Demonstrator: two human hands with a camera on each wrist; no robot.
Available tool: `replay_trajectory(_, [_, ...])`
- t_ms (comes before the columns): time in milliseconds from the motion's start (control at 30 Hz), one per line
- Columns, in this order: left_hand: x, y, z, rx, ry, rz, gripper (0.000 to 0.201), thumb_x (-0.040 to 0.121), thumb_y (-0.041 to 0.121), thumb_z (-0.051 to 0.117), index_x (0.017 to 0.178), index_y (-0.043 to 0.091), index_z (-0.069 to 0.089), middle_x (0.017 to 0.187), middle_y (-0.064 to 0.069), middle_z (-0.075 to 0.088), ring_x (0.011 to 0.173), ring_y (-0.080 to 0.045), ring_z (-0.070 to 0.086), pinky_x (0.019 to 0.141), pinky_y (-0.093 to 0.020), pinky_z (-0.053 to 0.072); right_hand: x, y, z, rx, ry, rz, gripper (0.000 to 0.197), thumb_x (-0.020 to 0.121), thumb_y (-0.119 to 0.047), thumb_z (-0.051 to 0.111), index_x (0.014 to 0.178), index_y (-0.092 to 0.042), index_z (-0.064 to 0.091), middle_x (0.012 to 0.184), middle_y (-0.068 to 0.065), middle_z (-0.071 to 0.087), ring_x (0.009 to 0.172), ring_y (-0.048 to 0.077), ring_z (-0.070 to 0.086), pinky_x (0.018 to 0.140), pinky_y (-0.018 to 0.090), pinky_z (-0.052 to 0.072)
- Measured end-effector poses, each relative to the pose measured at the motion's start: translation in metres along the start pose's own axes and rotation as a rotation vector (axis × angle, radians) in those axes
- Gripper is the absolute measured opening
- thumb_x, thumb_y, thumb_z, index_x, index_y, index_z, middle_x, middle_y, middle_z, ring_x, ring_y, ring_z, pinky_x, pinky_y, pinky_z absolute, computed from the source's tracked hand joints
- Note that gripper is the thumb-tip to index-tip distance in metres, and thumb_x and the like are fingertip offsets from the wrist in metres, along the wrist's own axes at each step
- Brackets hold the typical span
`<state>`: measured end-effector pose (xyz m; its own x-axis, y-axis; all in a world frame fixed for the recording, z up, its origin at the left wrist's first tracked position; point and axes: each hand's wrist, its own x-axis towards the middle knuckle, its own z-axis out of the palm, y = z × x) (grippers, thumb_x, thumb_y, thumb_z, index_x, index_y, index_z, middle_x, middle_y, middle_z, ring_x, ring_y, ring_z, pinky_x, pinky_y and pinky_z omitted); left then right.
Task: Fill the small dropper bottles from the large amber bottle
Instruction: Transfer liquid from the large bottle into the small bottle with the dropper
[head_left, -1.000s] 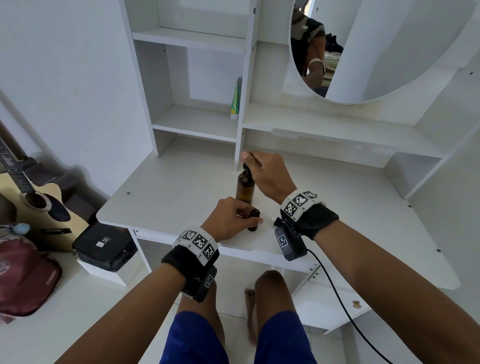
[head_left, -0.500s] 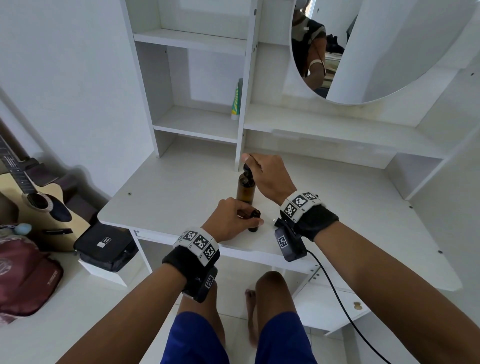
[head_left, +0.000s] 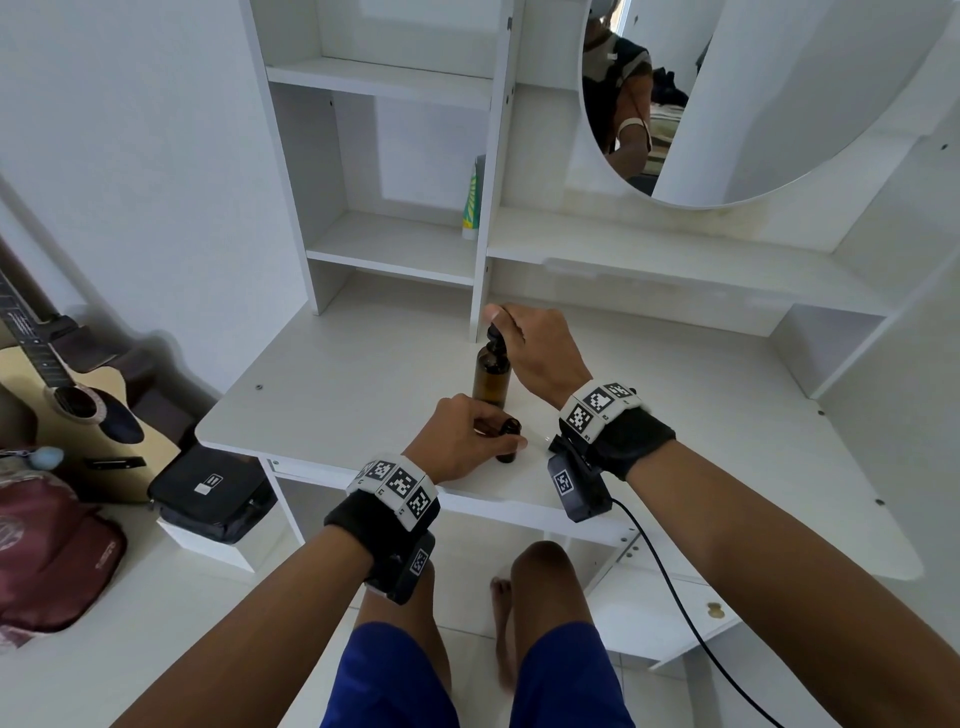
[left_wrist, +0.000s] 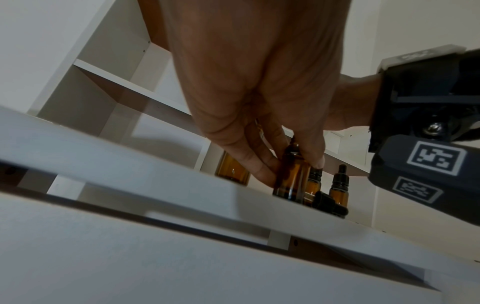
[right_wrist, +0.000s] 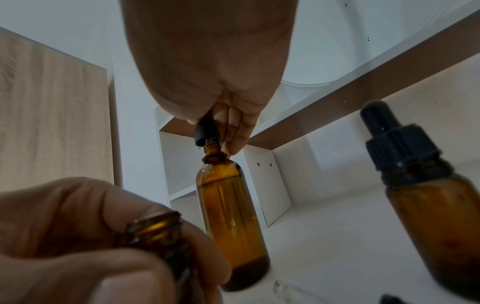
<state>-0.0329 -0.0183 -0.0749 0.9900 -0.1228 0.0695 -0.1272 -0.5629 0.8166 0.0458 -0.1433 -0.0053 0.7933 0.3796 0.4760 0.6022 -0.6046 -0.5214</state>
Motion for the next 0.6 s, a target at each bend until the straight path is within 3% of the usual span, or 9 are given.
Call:
replay_trajectory(100, [-0.0003, 0.0006, 0.0, 0.006, 0.001, 0.006, 0.029, 0.079, 0.035, 0.078, 0.103, 0.018, 0.077, 0.096, 0.002, 0.075, 0.086, -0.007, 0.068, 0.077, -0.014, 0.05, -0.0004, 0.0002, -0.0008, 0.019, 0.01, 0.008, 0.033, 0.104, -0.03, 0.044, 0.077, -0.017, 0.057, 0.063, 0.001, 0.057, 0.053, 0.012, 0.047, 0.054, 0.012, 0.031])
replay_trajectory(267, [-0.001, 0.0014, -0.0003, 0.016, 0.007, 0.012, 0.029, 0.079, 0.034, 0.078, 0.103, 0.018, 0.077, 0.095, 0.002, 0.075, 0.086, -0.008, 0.068, 0.078, -0.015, 0.051, -0.001, -0.0015, -0.0017, 0.027, 0.016, 0.012, 0.039, 0.103, -0.035, 0.044, 0.097, -0.007, 0.07, 0.078, 0.003, 0.068, 0.068, 0.015, 0.06, 0.06, 0.008, 0.038])
replay_trajectory(467, [-0.001, 0.001, -0.0001, 0.013, 0.005, 0.015, 0.03, 0.079, 0.034, 0.078, 0.103, 0.017, 0.077, 0.096, 0.001, 0.075, 0.087, -0.009, 0.068, 0.081, -0.021, 0.054, -0.0013, -0.0028, 0.0007, -0.006, 0.012, -0.002, 0.033, 0.105, -0.028, 0.042, 0.075, -0.017, 0.05, 0.061, -0.001, 0.052, 0.05, 0.007, 0.043, 0.051, 0.012, 0.033])
replay_trajectory(600, [-0.001, 0.0005, -0.0002, 0.007, 0.016, 0.017, 0.027, 0.079, 0.035, 0.079, 0.1, 0.019, 0.077, 0.094, 0.003, 0.076, 0.084, -0.006, 0.068, 0.08, -0.02, 0.054, 0.0003, -0.0028, 0.0007, 0.032, 0.011, 0.008, 0.036, 0.104, -0.031, 0.044, 0.081, -0.009, 0.061, 0.067, 0.003, 0.062, 0.055, 0.01, 0.051, 0.054, 0.011, 0.036])
